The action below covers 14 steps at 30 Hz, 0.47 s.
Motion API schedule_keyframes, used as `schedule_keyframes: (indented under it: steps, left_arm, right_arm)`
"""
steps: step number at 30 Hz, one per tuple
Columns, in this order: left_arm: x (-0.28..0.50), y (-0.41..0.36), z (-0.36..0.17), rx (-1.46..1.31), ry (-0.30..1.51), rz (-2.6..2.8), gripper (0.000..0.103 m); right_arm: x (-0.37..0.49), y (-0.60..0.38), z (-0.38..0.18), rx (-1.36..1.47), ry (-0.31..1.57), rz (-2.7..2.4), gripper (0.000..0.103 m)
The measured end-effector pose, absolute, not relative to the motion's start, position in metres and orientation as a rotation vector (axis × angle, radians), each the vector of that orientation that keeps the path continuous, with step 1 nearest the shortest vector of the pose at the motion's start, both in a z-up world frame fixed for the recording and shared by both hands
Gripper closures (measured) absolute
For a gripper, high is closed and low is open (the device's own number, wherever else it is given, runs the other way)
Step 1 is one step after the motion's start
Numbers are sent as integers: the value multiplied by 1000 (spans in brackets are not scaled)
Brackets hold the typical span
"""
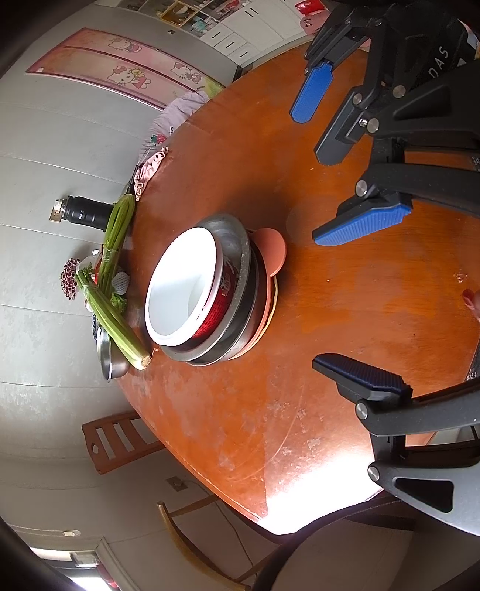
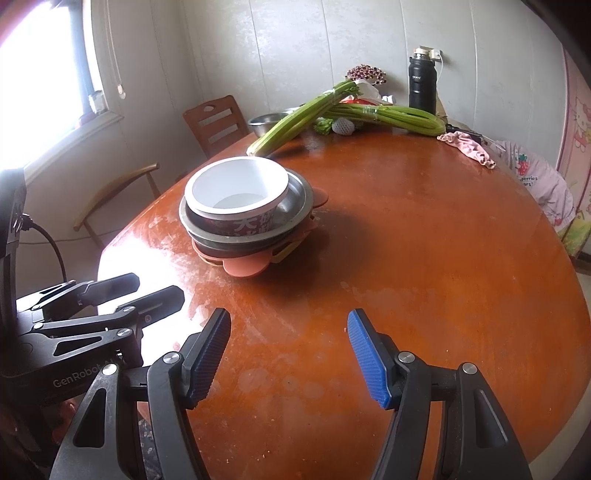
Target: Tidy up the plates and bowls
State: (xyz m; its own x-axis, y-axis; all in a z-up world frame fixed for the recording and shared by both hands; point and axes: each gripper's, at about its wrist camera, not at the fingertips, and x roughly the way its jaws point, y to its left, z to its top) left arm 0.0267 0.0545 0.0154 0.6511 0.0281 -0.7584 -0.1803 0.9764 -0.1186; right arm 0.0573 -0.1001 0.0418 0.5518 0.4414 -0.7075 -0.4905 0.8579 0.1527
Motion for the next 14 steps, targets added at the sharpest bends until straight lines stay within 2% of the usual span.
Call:
schedule_keyframes:
  steps: [14]
  left_arm:
    - [42,79,21,-226,869,123,42]
  right_arm:
    - [72,-96,44,-58,840,552,35]
